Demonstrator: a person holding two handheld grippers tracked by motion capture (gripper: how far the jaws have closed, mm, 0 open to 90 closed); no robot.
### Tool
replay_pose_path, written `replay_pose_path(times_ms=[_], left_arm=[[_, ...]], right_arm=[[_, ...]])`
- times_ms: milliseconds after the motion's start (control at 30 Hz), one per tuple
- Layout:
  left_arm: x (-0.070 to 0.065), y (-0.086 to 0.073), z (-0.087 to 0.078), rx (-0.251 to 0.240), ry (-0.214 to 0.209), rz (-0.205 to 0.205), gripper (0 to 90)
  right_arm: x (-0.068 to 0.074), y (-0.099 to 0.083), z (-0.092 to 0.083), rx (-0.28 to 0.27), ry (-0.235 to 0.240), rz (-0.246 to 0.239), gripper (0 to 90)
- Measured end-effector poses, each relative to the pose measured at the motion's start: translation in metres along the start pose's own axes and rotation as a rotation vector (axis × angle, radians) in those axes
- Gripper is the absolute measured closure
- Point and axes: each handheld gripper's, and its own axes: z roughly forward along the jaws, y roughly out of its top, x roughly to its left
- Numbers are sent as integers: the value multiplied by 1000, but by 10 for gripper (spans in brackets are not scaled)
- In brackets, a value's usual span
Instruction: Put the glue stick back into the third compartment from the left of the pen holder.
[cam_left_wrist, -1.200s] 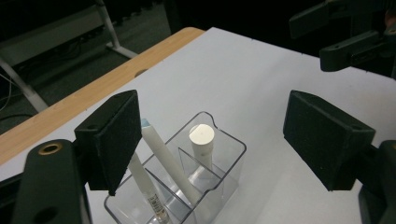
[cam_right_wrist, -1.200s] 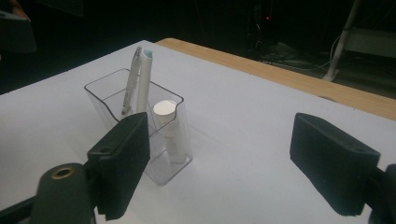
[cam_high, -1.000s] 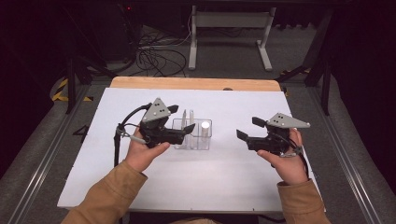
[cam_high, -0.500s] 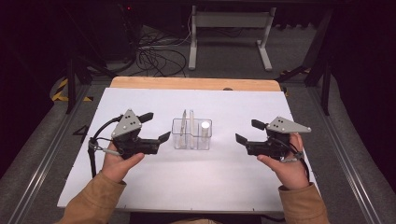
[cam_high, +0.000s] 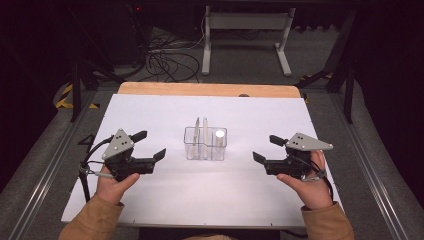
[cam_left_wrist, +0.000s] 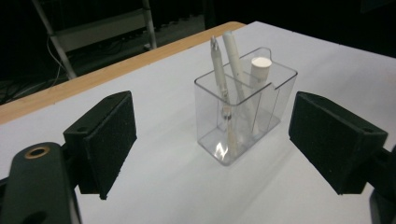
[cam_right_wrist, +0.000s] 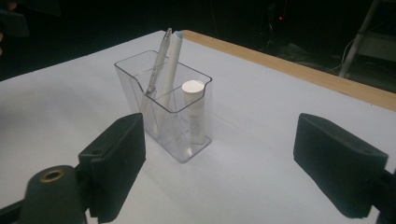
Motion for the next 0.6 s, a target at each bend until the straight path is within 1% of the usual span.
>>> replay_pose_path(times_ms=[100,167,200,267,333,433,533,600], left_arm=[[2,-7,0,5,13,-3,152],[2,-11,-1,2,9,-20,146],[2,-12,-1,3,4,-22,145],[2,-16,-3,3,14,-3,144],[3,-22,-3,5,17,5,144],[5,-31,-3,1,13,0,141],[8,-42,-2,-2,19,-19,141],[9,-47,0,5,29,-42,138]], right_arm=[[1,-3,-1,-6,4,-2,179],[2,-6,-1,-2,5,0,179],[2,-6,-1,-2,6,1,178],[1,-7,-2,-3,6,2,175],[1,-8,-2,-5,12,8,161],[1,-9,-3,-2,22,-15,147],[-1,-10,-3,-3,20,-15,139],[-2,-11,-3,-1,16,-14,138]])
